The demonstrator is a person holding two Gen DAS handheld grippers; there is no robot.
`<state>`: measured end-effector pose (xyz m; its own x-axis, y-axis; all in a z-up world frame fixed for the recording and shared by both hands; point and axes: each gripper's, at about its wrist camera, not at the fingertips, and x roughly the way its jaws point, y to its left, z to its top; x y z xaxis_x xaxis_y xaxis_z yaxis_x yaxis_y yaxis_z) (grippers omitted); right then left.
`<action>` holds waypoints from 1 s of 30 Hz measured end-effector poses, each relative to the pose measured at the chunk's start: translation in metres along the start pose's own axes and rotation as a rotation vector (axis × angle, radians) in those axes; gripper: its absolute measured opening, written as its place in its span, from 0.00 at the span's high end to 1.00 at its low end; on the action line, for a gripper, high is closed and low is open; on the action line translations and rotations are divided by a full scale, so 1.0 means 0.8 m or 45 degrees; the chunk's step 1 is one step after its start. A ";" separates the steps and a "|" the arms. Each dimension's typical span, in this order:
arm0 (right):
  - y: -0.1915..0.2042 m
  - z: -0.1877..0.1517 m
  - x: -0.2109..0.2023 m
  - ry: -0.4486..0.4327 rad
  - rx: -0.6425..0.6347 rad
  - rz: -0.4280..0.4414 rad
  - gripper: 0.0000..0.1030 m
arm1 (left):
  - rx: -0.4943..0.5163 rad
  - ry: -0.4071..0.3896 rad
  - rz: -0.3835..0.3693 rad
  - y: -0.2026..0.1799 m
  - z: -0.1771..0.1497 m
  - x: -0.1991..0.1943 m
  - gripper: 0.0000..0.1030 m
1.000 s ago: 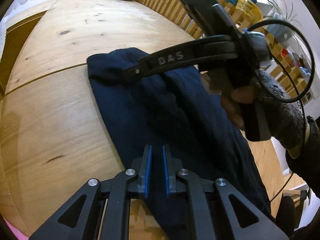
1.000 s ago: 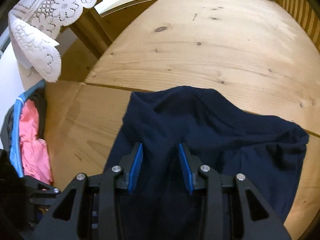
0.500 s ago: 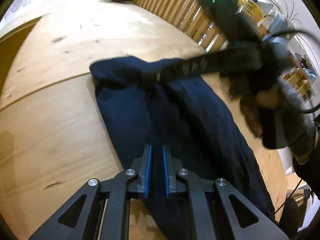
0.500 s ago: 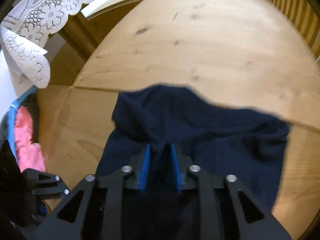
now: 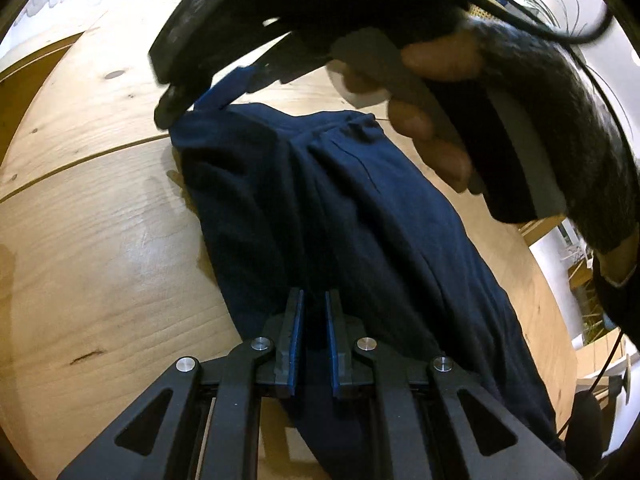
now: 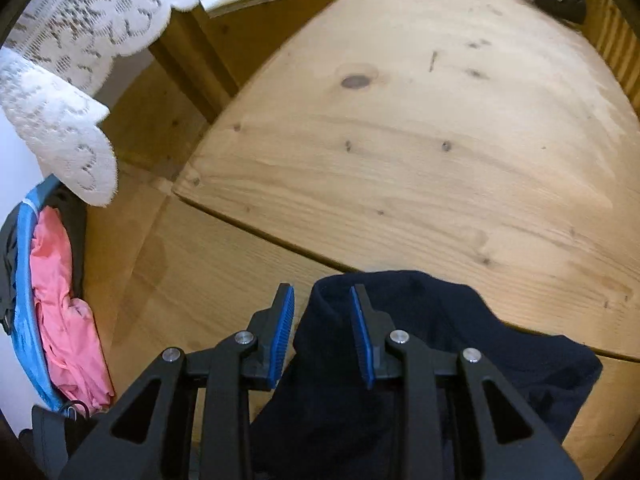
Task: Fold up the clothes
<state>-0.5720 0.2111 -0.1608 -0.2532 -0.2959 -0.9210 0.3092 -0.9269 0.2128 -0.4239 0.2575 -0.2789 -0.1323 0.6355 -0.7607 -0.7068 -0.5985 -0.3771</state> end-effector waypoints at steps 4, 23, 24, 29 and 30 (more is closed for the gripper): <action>-0.001 -0.003 0.016 0.103 -0.040 -0.065 0.90 | -0.004 -0.014 -0.009 0.002 -0.003 -0.001 0.89; -0.118 -0.109 -0.107 -0.229 0.222 -0.071 0.88 | -0.017 -0.107 0.022 0.026 0.058 -0.023 0.89; -0.129 -0.126 -0.108 -0.210 0.225 -0.111 0.88 | -0.015 -0.094 0.031 0.029 0.070 -0.016 0.89; -0.179 -0.188 -0.087 -0.057 0.250 -0.233 0.90 | -0.008 -0.017 0.043 0.028 0.106 0.032 0.89; -0.188 -0.192 -0.092 -0.065 0.268 -0.269 0.90 | 0.003 0.016 0.070 0.025 0.110 0.046 0.89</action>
<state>-0.4590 0.4076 -0.1750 -0.3392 -0.0977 -0.9356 0.0497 -0.9951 0.0860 -0.5038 0.3120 -0.2677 -0.1624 0.5955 -0.7868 -0.7001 -0.6315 -0.3334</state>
